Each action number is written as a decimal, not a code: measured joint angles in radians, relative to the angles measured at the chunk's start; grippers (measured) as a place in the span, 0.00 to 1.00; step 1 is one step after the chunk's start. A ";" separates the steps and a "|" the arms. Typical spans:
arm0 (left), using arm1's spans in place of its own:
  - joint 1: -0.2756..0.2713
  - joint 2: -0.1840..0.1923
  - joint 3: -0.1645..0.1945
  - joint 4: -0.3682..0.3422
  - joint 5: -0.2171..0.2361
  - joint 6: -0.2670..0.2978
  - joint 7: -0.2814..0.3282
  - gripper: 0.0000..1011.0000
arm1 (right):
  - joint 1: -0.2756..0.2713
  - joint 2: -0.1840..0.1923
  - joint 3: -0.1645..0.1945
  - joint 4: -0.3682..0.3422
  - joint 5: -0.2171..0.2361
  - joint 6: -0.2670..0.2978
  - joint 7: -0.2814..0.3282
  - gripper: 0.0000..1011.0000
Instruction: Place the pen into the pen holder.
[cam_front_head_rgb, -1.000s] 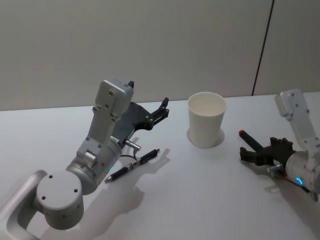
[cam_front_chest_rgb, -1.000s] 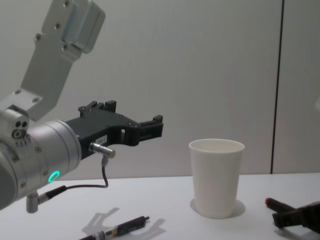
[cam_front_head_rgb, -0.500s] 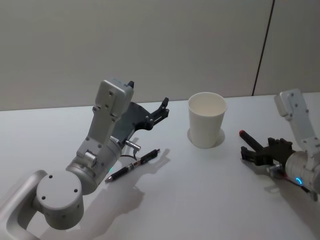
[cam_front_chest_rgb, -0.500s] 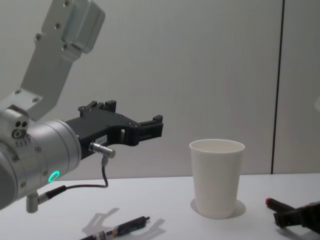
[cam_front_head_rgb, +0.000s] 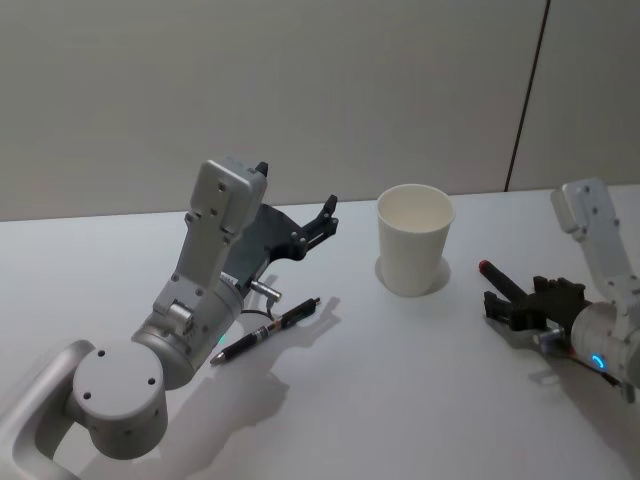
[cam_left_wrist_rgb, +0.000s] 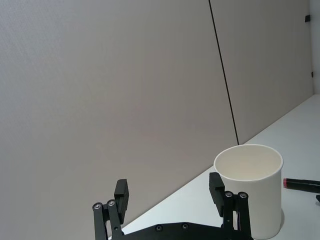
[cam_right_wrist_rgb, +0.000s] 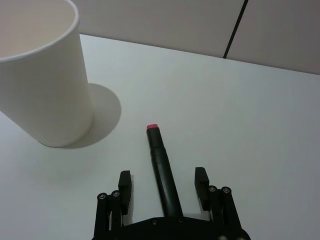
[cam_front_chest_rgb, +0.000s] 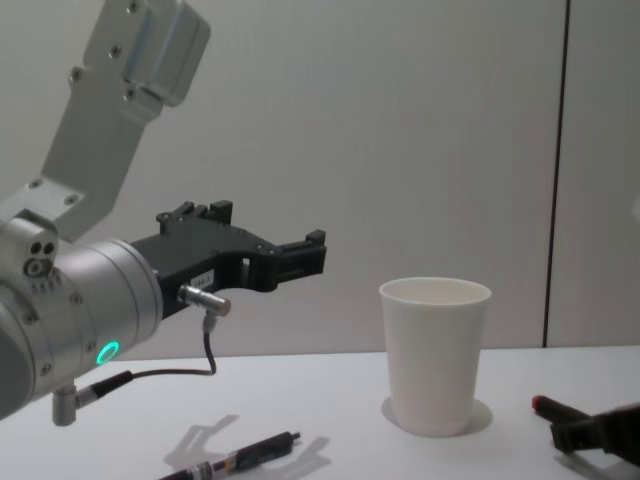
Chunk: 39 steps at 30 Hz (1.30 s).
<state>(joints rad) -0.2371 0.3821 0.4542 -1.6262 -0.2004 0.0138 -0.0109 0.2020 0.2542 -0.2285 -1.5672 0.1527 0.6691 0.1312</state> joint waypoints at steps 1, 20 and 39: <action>0.000 0.000 0.000 0.000 0.000 0.000 0.000 0.99 | 0.000 0.000 0.001 0.000 0.004 -0.001 -0.002 0.77; 0.000 0.000 0.000 0.000 0.000 0.000 0.000 0.99 | -0.002 -0.004 0.008 0.001 0.025 -0.009 -0.015 0.66; 0.000 0.000 0.000 0.000 0.000 0.000 0.000 0.99 | -0.002 -0.005 0.010 0.004 0.027 -0.015 -0.016 0.53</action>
<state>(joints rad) -0.2371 0.3821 0.4542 -1.6262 -0.2004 0.0138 -0.0109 0.1996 0.2492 -0.2188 -1.5636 0.1798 0.6538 0.1149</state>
